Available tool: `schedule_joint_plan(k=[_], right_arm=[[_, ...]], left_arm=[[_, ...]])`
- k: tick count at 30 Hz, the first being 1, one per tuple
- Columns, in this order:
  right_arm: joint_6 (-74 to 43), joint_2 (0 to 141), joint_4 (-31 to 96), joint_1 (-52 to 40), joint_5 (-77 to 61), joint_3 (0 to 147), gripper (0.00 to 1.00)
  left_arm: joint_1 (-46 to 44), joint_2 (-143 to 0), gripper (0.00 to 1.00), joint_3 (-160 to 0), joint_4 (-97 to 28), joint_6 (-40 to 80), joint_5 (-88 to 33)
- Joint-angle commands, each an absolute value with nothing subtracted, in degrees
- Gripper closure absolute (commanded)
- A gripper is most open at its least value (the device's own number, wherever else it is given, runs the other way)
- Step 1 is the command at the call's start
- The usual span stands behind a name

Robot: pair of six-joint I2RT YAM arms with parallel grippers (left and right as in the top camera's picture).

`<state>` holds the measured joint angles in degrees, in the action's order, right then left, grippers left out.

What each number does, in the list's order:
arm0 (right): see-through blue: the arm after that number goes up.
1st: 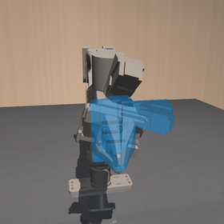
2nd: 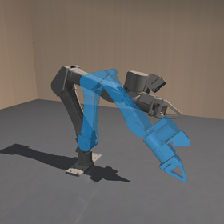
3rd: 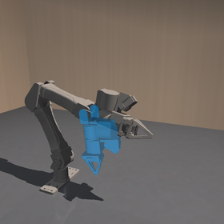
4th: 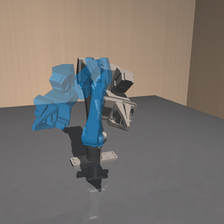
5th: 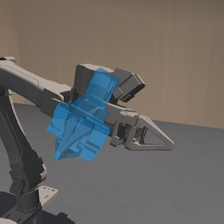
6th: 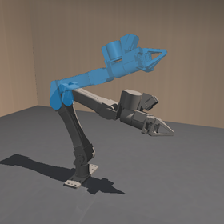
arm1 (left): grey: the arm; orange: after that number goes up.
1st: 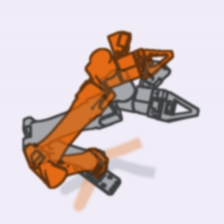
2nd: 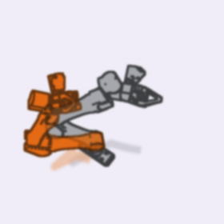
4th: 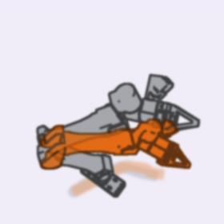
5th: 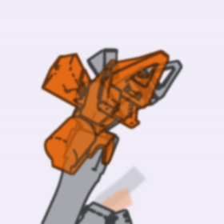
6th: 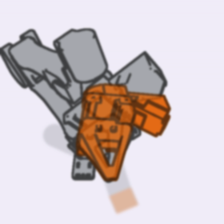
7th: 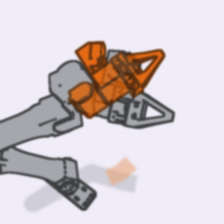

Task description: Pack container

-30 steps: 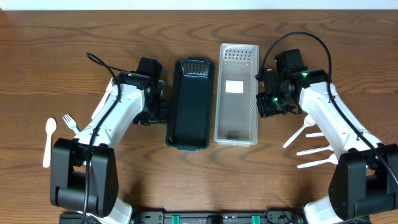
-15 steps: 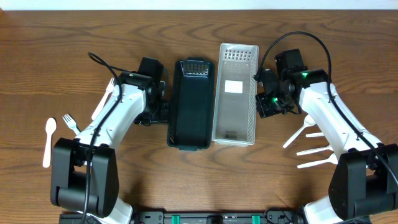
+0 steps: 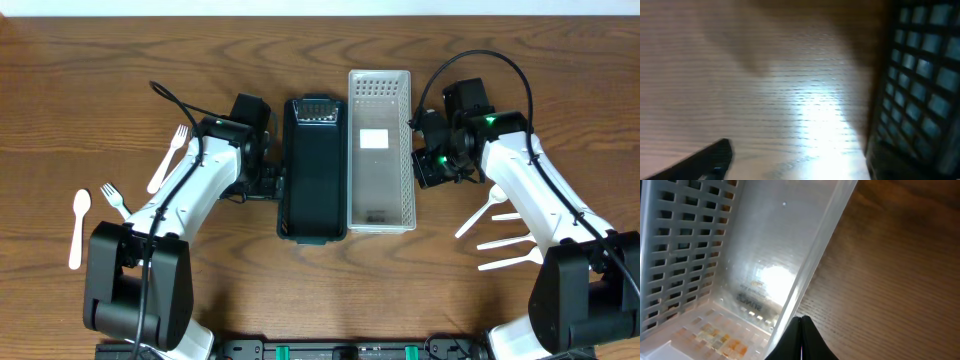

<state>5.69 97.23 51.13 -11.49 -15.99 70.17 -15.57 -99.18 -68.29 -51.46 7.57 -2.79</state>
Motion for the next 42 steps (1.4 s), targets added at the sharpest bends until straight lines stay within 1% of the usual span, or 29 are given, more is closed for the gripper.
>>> schedule_joint_plan(k=[1,5,8,10,11,12,13,14,15,18,20,24,27,31,36,42], right_arm=[[6.70,97.62,50.52,-12.05,-18.17,70.37,0.93],[1.91,97.62,50.33,-12.01,-13.06,70.39,0.90],[-3.55,97.60,50.28,-11.86,-7.01,70.54,0.86],[-7.46,97.38,50.30,-11.27,-2.79,71.18,0.81],[-9.34,97.12,50.39,-10.81,-0.51,71.77,0.73],[-11.38,96.86,50.57,-10.22,1.61,72.55,0.58],[-13.32,96.40,50.92,-9.50,3.03,73.58,0.37],[-14.20,96.09,51.27,-8.91,3.46,74.43,0.21],[-14.85,95.48,51.70,-8.01,3.29,75.85,0.01],[-14.70,93.69,51.55,-6.24,-0.38,78.81,0.01],[-12.67,92.51,50.89,-5.50,-3.33,80.05,0.01],[-11.73,91.07,50.22,-5.26,-4.51,80.25,0.01],[-11.70,91.07,51.13,-5.28,-4.49,80.23,0.01],[-11.68,91.07,51.66,-5.26,-3.77,80.23,0.01],[-11.68,91.07,51.68,-5.26,-2.35,80.23,0.01],[-11.49,91.07,51.72,-5.26,-2.28,80.23,0.01]], left_arm=[[-16.05,-99.22,0.02,-68.73,-51.62,7.73,0.32],[-16.05,-98.63,0.02,-71.13,-53.63,7.73,5.89],[-15.94,-97.21,0.02,-73.80,-55.96,7.73,7.86],[-15.59,-95.72,0.02,-75.94,-57.98,7.70,8.27],[-15.11,-94.83,0.02,-77.21,-59.18,7.68,8.29],[-14.52,-93.84,0.02,-78.72,-60.71,7.62,8.29],[-13.76,-92.86,0.02,-80.34,-62.35,6.83,8.29],[-12.97,-91.92,0.02,-81.76,-63.59,5.61,8.19],[-11.97,-90.91,0.02,-83.40,-64.88,3.77,8.10],[-7.90,-89.06,0.02,-87.74,-68.16,-7.77,2.24],[-4.29,-88.97,0.02,-88.92,-68.27,-12.62,1.06],[3.42,-91.94,0.02,-88.90,-63.88,-15.11,1.02],[6.22,-95.61,0.02,-88.90,-61.69,-18.55,0.56],[6.70,-100.44,0.01,-88.90,-59.81,-23.46,0.38],[5.76,-105.27,0.00,-88.88,-57.91,-24.18,-1.32],[5.30,-110.83,0.03,-88.84,-57.28,-24.18,-1.54]])
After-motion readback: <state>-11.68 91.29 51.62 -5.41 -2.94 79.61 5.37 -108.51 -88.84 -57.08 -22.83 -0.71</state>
